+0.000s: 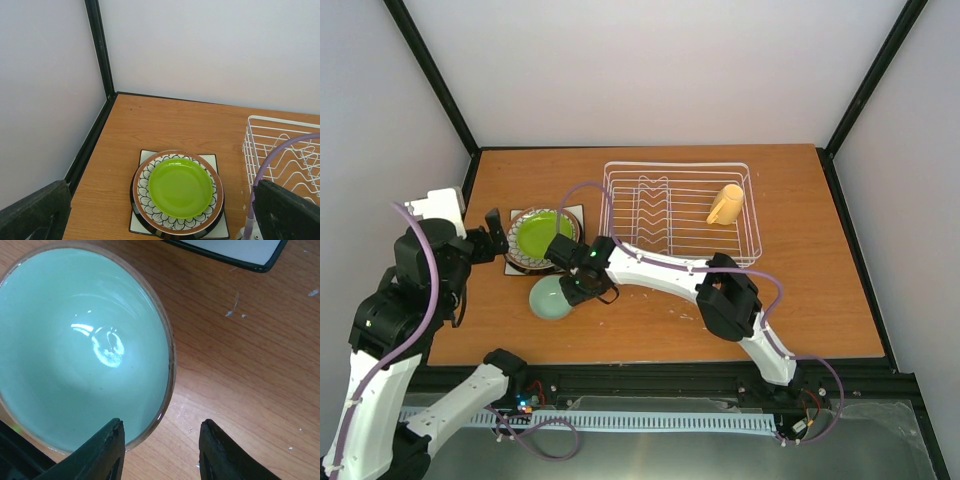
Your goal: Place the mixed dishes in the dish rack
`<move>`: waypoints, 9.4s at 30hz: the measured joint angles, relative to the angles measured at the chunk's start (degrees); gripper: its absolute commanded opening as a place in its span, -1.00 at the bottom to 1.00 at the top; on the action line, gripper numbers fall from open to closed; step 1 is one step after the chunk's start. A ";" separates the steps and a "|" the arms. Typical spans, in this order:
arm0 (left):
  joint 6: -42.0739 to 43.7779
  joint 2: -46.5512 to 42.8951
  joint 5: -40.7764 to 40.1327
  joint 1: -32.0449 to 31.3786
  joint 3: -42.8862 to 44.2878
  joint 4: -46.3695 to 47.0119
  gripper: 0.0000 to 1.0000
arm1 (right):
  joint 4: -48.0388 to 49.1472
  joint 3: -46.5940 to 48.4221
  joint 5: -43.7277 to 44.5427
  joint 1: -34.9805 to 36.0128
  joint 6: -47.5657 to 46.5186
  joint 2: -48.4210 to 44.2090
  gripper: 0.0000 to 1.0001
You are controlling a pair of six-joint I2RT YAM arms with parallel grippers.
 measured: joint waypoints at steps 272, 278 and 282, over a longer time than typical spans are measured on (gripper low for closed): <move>23.43 93.42 16.59 -33.79 45.16 11.30 0.36 | 15.80 -42.75 -17.35 -66.49 -22.45 -52.68 -0.05; 22.73 93.42 17.29 -33.97 45.16 10.95 0.97 | 15.80 -42.77 -17.62 -66.49 -22.47 -52.68 -0.05; 22.29 93.42 17.25 -34.10 45.16 10.62 1.00 | 15.80 -42.77 -17.92 -66.49 -22.45 -52.59 -0.05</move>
